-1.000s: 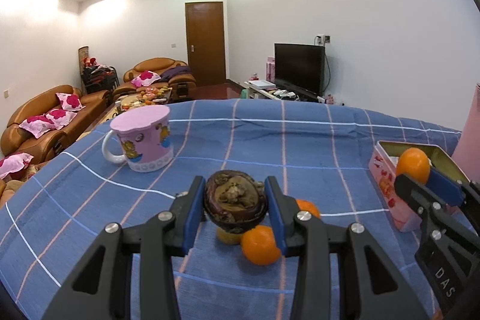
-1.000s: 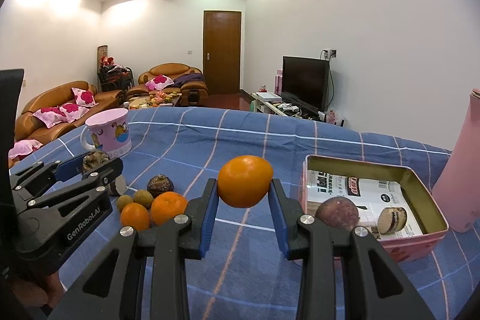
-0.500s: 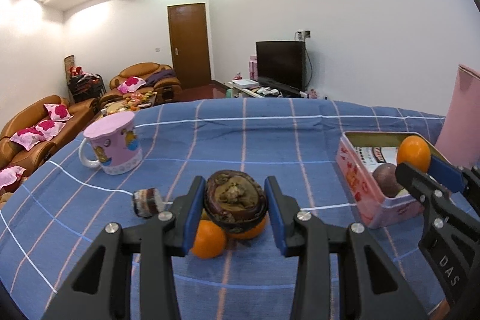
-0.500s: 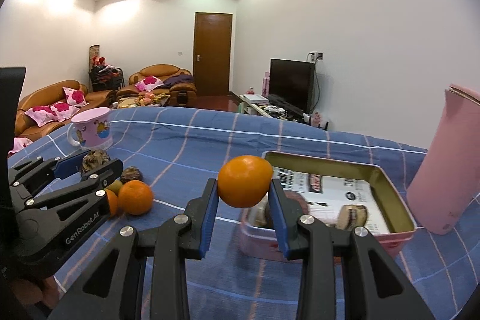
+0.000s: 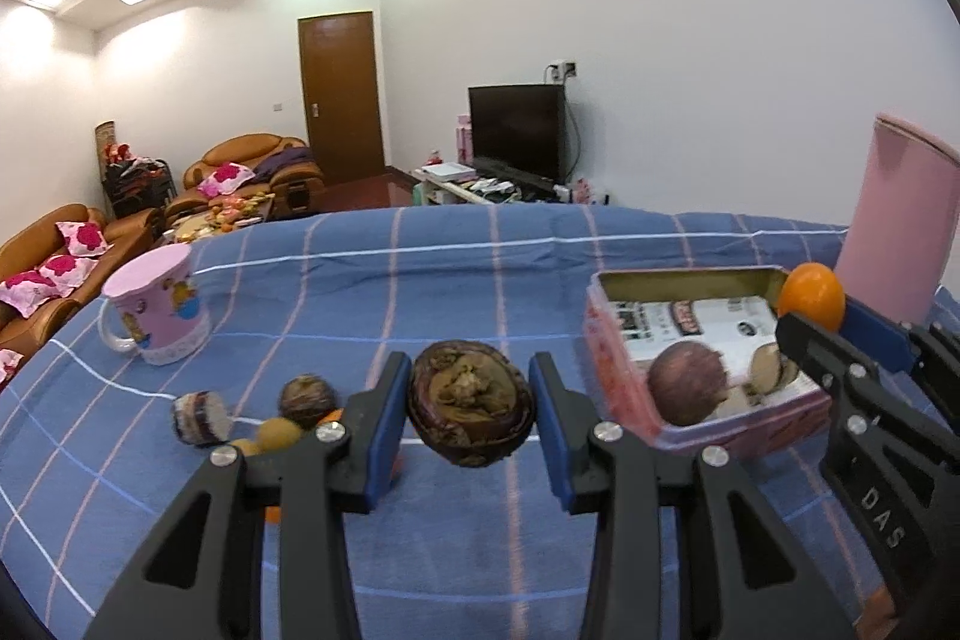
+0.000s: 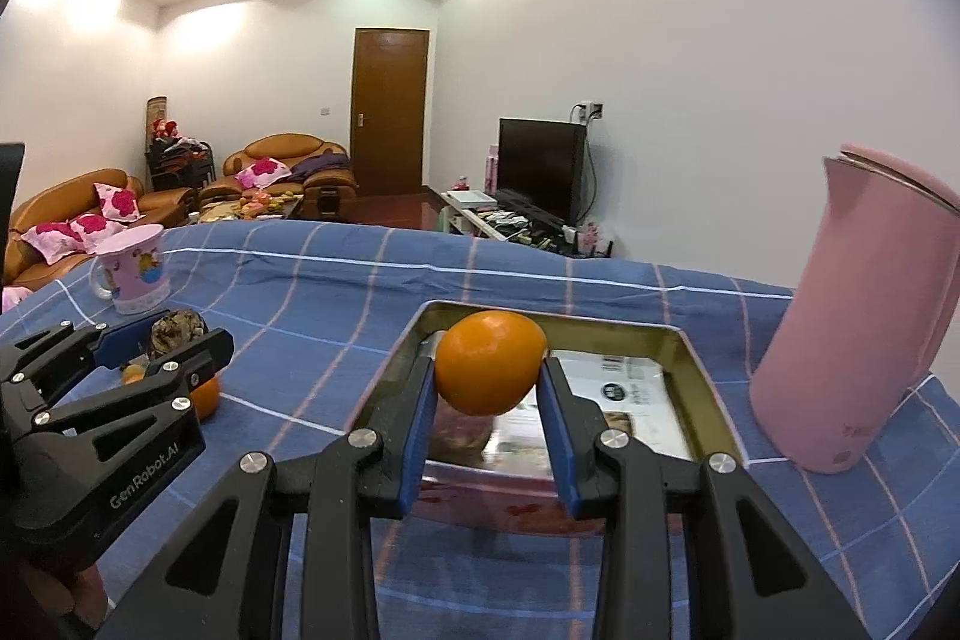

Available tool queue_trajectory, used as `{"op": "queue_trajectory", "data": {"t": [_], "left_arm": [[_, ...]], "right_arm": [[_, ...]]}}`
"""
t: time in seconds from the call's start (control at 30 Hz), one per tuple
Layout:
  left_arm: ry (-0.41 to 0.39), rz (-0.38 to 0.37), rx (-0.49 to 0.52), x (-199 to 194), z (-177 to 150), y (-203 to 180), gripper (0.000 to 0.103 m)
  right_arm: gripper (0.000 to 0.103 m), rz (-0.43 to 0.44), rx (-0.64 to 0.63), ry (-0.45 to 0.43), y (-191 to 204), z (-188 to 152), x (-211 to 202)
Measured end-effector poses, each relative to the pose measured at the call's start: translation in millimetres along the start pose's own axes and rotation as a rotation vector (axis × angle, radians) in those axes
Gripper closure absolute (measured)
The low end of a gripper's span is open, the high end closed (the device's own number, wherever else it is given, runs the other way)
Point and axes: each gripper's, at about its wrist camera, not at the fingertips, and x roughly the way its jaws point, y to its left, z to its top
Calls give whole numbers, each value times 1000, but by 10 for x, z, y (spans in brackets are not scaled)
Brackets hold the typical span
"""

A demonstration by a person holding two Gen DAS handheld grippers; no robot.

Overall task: Organize fruits
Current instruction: 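Lift brown fruit with left tool while right tool carries orange toward the tin, then drop brown fruit into tin from left tool while right tool releases the orange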

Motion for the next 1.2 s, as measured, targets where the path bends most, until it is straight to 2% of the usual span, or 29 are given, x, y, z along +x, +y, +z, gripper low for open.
{"op": "queue_trajectory", "data": {"t": [0.37, 0.97, 1.2], "left_arm": [[-10, -65, 15, 73, 136, -403, 61], [-12, -172, 68, 322, 379, -1125, 61], [5, -159, 56, 487, 379, -1096, 61]], "right_arm": [[67, -51, 47, -17, -395, 43, 16], [67, -205, 146, -35, -1164, 99, 88], [67, -204, 157, -4, -1205, 97, 194]]}}
